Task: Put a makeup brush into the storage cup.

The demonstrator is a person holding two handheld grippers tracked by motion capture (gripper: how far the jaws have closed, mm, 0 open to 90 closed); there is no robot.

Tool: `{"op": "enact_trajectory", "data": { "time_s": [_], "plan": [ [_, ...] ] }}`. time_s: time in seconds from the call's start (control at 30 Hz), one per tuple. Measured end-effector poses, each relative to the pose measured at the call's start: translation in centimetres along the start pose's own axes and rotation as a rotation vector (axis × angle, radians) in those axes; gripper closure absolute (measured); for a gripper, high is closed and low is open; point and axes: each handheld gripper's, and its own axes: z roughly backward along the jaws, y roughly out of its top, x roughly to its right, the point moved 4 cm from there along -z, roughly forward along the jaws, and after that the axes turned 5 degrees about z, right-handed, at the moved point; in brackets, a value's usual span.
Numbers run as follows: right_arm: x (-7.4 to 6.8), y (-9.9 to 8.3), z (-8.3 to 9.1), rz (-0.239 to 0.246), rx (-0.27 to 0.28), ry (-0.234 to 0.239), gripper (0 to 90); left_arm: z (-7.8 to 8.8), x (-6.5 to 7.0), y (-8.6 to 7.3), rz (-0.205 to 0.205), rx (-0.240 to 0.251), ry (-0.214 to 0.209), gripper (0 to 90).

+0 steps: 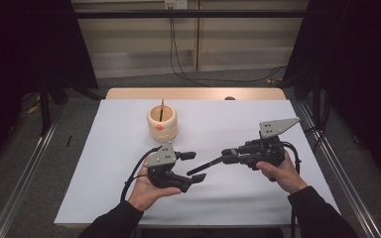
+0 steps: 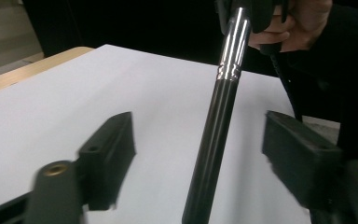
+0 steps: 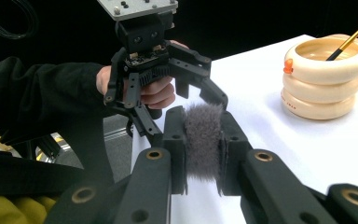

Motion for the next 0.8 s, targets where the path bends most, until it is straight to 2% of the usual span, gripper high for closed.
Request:
{"op": "enact_trajectory", "data": {
  "time_s": [0.1,0.13,0.2,0.23,0.3,0.37,0.47,0.8],
  "plan": [
    [0.0,0.0,0.1,-0.004,-0.003,-0.004,77.4,0.2,-0.1,0.0,0.008,-0.003,0.012,13.2],
    [0.1,0.0,0.1,-0.004,-0.005,-0.006,77.4,0.3,-0.1,0.1,0.02,-0.007,0.032,9.2],
    [0.1,0.0,0.1,-0.004,-0.004,-0.007,77.4,0.6,-0.2,0.1,0.053,-0.007,0.03,3.0],
    [0.1,0.0,0.1,-0.004,-0.007,-0.012,77.4,0.8,-0.3,0.2,0.045,-0.003,0.028,3.3],
    [0.2,0.0,0.1,-0.008,-0.01,-0.018,77.4,1.2,-0.2,0.2,0.032,-0.006,0.05,3.3],
    [0.2,0.0,0.1,-0.011,-0.016,-0.025,77.4,1.3,-0.1,0.1,0.036,-0.003,0.035,3.3],
    [0.4,0.0,0.2,-0.015,-0.024,-0.033,77.4,1.4,0.0,-0.1,0.03,-0.037,0.039,4.3],
    [0.5,-0.1,0.0,-0.03,-0.092,-0.049,77.4,0.9,-0.1,-0.7,0.02,-0.064,0.035,5.4]
  ]
}}
